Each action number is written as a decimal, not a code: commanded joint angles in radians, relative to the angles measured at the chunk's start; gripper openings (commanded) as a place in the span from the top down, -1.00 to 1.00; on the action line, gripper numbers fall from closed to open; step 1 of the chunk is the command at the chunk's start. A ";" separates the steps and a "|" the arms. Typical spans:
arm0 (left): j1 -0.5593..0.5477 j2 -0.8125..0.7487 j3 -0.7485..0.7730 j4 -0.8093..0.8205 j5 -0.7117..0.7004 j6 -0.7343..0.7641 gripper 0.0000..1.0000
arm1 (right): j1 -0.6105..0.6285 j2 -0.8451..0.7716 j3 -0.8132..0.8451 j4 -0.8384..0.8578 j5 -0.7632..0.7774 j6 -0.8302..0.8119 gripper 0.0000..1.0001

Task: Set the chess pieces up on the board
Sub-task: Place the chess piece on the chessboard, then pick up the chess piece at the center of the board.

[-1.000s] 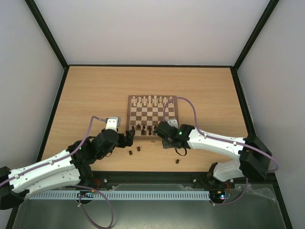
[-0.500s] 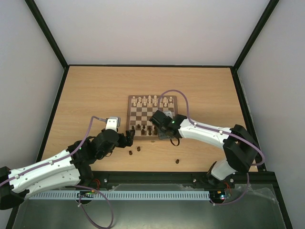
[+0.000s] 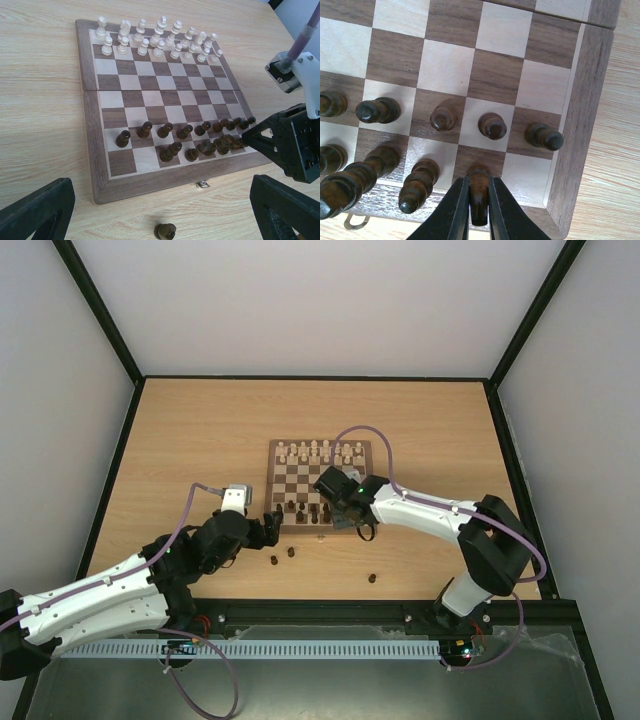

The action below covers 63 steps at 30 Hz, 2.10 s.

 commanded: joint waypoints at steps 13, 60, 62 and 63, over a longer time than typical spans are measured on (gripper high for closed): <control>0.010 0.004 0.000 -0.012 -0.012 0.009 -0.98 | -0.024 0.036 0.021 0.004 -0.018 -0.042 0.67; -0.170 0.636 0.145 -0.082 0.074 -0.026 0.08 | -0.023 -0.571 -0.336 0.185 -0.134 -0.066 -0.54; -0.170 0.651 0.144 -0.068 0.081 -0.014 0.13 | -0.024 -0.569 -0.336 0.186 -0.138 -0.068 -0.54; -0.170 0.656 0.143 -0.064 0.081 -0.009 0.16 | -0.023 -0.568 -0.336 0.187 -0.136 -0.068 -0.54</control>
